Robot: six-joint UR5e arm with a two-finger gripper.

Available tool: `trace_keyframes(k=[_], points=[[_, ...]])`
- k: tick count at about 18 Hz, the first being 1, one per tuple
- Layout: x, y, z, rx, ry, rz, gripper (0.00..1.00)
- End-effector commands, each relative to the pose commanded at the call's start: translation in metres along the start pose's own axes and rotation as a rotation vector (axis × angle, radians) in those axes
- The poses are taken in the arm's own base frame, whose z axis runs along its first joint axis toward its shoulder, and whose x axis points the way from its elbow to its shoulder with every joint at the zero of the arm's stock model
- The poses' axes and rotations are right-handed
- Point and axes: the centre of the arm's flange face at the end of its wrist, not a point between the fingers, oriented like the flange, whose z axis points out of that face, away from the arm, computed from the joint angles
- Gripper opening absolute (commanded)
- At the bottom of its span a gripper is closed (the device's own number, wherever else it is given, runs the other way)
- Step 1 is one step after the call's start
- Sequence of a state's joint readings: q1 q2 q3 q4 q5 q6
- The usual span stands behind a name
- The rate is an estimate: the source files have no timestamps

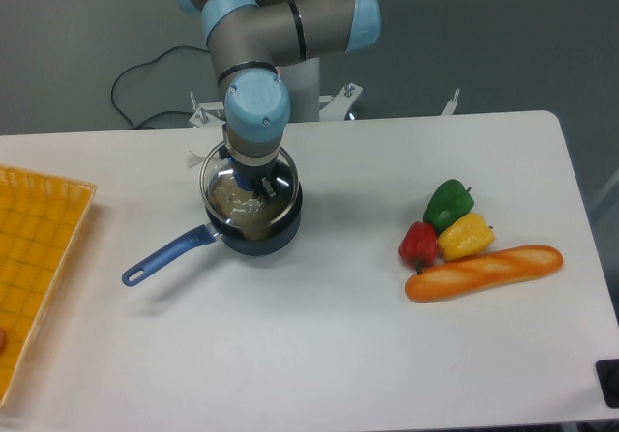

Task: Close the pot lid
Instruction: 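Lower the glass lid onto the saucepan rim and seat it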

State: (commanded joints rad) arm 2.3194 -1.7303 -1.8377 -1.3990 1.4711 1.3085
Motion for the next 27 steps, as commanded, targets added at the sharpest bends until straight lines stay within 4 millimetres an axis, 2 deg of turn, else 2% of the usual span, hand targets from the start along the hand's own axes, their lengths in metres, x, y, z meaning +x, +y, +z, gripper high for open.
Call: trace_keyframes(k=[13, 27], points=[[0.005, -0.001, 0.004, 0.007, 0.043, 0.0, 0.61], [-0.007, 0.001, 0.007, 0.005, 0.048, -0.006, 0.61]])
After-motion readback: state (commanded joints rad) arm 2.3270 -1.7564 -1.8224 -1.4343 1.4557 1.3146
